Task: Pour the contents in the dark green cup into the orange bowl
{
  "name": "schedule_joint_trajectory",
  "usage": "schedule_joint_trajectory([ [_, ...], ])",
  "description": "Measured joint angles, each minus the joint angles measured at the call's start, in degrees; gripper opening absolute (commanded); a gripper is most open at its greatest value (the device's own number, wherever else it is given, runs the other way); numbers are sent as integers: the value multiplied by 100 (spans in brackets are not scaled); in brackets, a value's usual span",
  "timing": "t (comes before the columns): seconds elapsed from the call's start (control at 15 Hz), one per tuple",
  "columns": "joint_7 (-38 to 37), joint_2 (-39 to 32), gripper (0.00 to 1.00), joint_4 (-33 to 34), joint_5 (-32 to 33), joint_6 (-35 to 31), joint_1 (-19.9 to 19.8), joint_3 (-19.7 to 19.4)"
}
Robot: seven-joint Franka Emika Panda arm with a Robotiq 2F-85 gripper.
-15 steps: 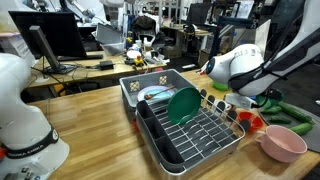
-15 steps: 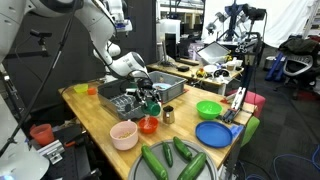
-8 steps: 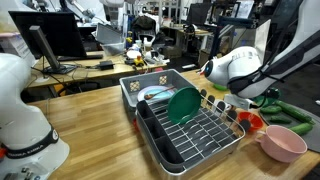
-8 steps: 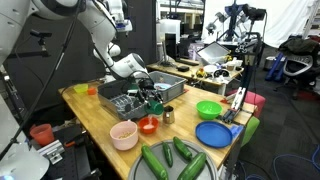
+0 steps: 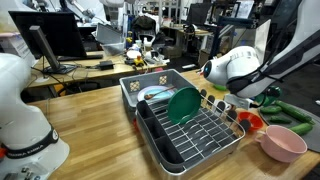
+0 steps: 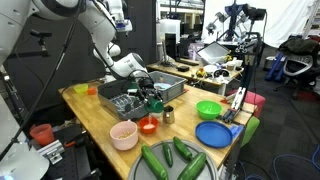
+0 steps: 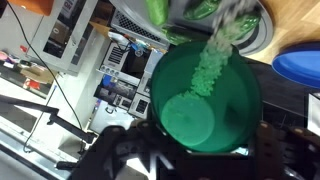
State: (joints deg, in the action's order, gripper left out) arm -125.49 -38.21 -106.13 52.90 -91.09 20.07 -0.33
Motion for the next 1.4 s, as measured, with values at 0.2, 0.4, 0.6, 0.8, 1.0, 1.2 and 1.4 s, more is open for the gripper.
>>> schedule_joint_trajectory([
  [0.2, 0, -10, 45, 5, 0, 151, 0, 27],
  [0.4, -55, -24, 45, 20, 0, 345, 0, 53],
  [0.6, -137, -46, 45, 56, 0, 526, 1, 95],
  [0.8, -175, -93, 45, 113, 1, 623, 1, 118],
  [1.0, -176, -134, 45, 149, -20, 562, -33, 170],
  [1.2, -160, -122, 45, 142, -228, -28, -279, 303],
  [1.4, -113, -61, 45, 65, -461, -830, -638, 313],
])
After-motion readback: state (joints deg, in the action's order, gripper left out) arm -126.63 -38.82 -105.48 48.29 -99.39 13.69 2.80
